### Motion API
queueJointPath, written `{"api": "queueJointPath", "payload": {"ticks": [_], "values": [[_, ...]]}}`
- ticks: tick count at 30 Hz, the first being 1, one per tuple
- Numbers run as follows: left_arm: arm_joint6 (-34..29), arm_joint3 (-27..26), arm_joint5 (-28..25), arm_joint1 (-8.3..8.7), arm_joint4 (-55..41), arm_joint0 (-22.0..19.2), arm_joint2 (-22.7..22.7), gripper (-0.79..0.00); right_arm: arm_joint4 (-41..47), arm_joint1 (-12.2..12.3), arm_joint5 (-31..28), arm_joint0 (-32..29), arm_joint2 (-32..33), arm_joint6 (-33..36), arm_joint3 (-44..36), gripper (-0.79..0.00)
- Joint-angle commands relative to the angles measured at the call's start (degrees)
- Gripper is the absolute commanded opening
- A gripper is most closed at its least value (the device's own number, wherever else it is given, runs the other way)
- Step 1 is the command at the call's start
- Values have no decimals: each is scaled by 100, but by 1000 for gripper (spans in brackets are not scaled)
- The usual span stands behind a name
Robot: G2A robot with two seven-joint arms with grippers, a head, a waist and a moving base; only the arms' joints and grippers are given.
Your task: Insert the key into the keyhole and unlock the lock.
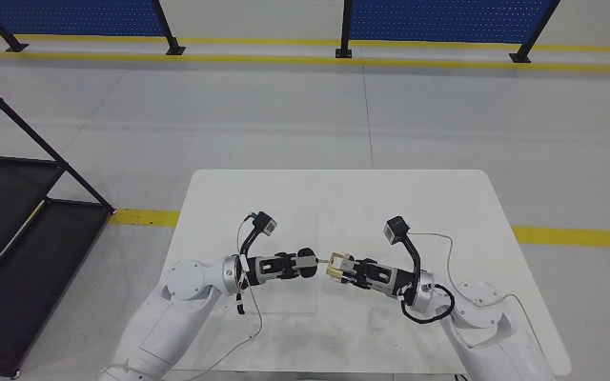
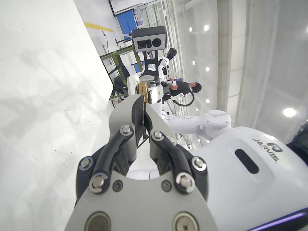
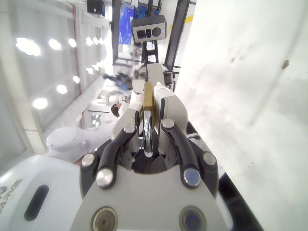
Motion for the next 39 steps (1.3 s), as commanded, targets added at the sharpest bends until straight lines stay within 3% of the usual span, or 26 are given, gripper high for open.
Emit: {"api": "queueJointPath", "payload": {"ticks": [1,39], "values": [[-1,15,9,1,0,-7,20,-785,0,4,-14,1,-4,-7,-2,-785],[-230,-220,156,100,-126,173,56,-785,81,81,-45,38,-33,-19,22,-785]]}}
